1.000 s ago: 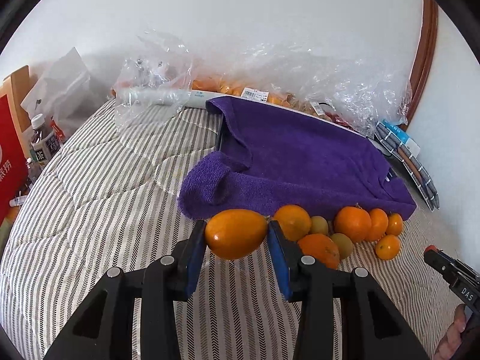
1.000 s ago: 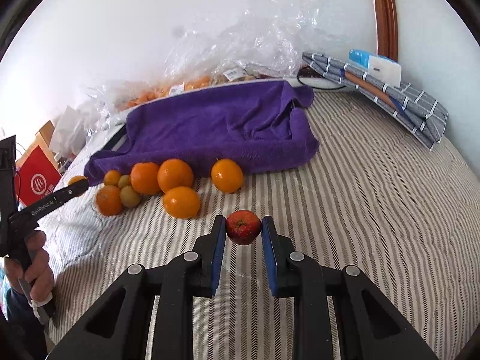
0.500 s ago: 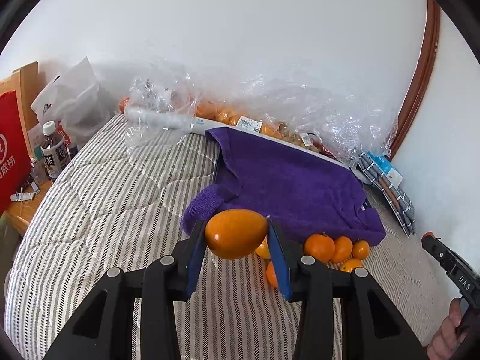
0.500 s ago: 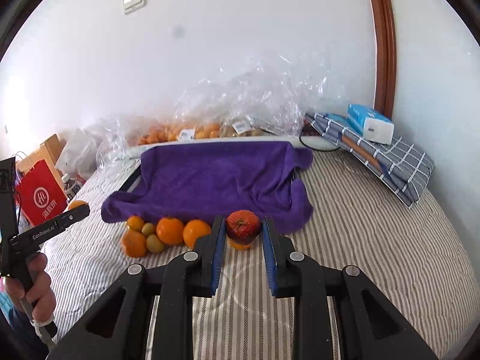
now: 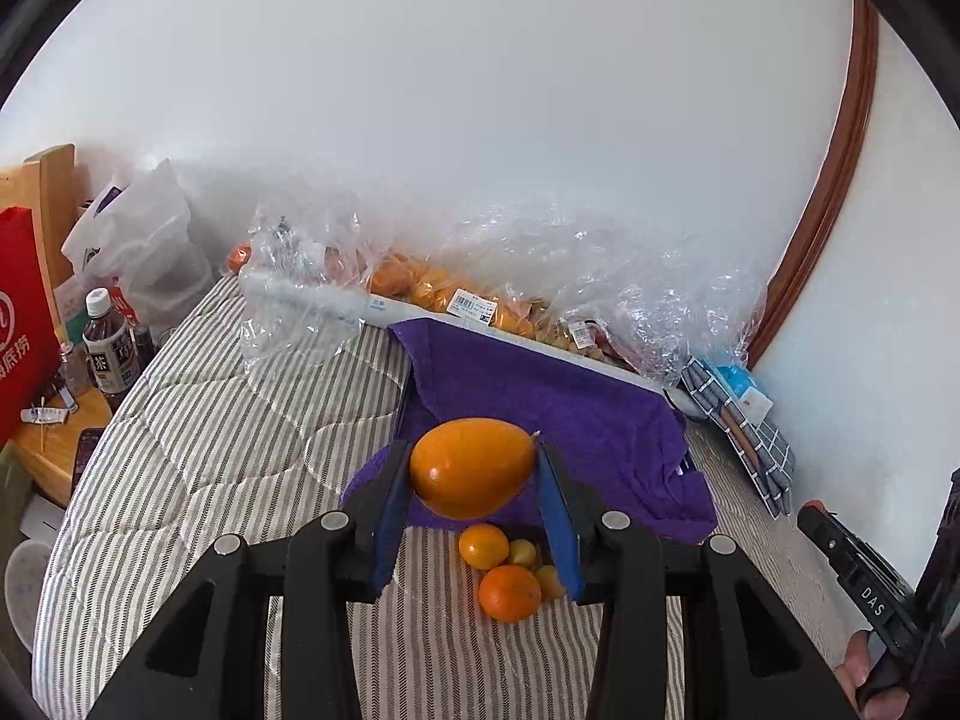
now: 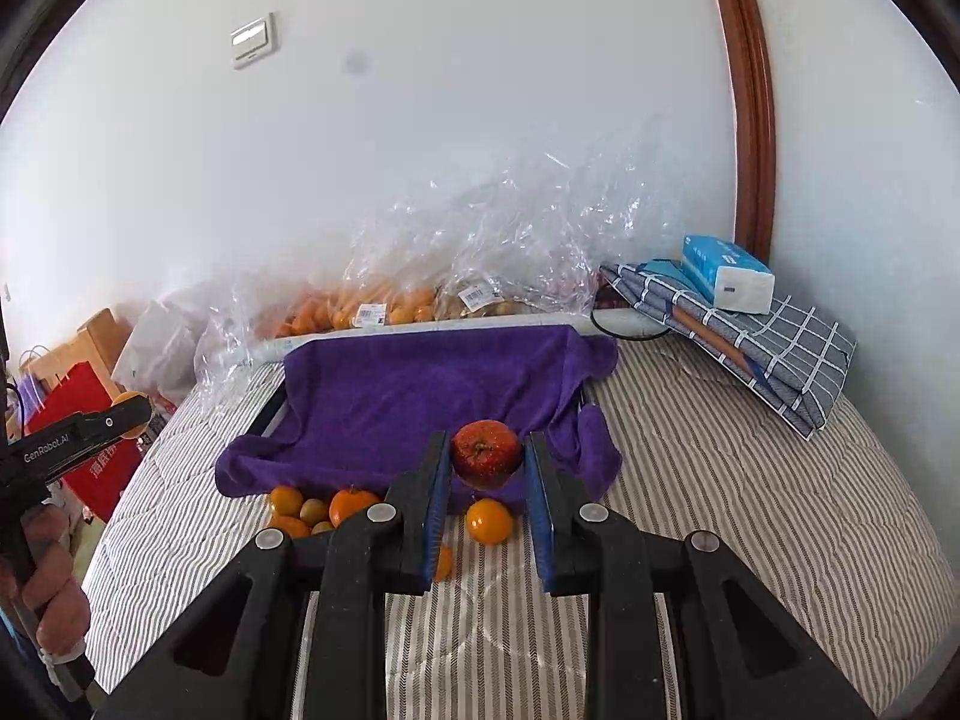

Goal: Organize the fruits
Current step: 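Carry the oval orange and the red fruit over the purple towel with both tools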

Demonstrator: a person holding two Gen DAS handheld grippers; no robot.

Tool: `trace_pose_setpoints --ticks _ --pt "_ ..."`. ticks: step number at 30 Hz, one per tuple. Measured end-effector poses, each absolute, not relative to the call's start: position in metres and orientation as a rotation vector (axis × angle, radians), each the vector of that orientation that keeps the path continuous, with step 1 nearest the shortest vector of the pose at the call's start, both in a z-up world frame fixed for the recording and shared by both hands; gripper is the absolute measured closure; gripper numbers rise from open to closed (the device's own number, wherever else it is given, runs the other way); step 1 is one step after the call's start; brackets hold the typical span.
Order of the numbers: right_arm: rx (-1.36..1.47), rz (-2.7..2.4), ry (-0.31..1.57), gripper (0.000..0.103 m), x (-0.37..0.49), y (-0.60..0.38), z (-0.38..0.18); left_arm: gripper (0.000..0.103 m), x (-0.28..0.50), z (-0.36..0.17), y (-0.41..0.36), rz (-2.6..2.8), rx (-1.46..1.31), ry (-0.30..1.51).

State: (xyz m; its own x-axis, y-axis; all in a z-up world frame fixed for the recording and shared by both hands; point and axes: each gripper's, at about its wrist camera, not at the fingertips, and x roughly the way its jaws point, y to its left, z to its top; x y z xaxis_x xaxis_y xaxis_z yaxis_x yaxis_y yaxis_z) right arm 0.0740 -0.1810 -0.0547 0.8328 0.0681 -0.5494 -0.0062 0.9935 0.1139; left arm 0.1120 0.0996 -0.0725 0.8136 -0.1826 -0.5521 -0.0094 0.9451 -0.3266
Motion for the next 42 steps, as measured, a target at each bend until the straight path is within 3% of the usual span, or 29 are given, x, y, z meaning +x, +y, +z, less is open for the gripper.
trace_pose_setpoints --ticks 25,42 --pt "0.098 0.063 0.661 0.079 0.211 -0.188 -0.107 0.064 0.249 -0.118 0.061 -0.06 -0.283 0.719" --pt "0.081 0.059 0.774 0.079 0.247 -0.196 -0.152 0.064 0.268 -0.165 0.045 -0.062 -0.212 0.821"
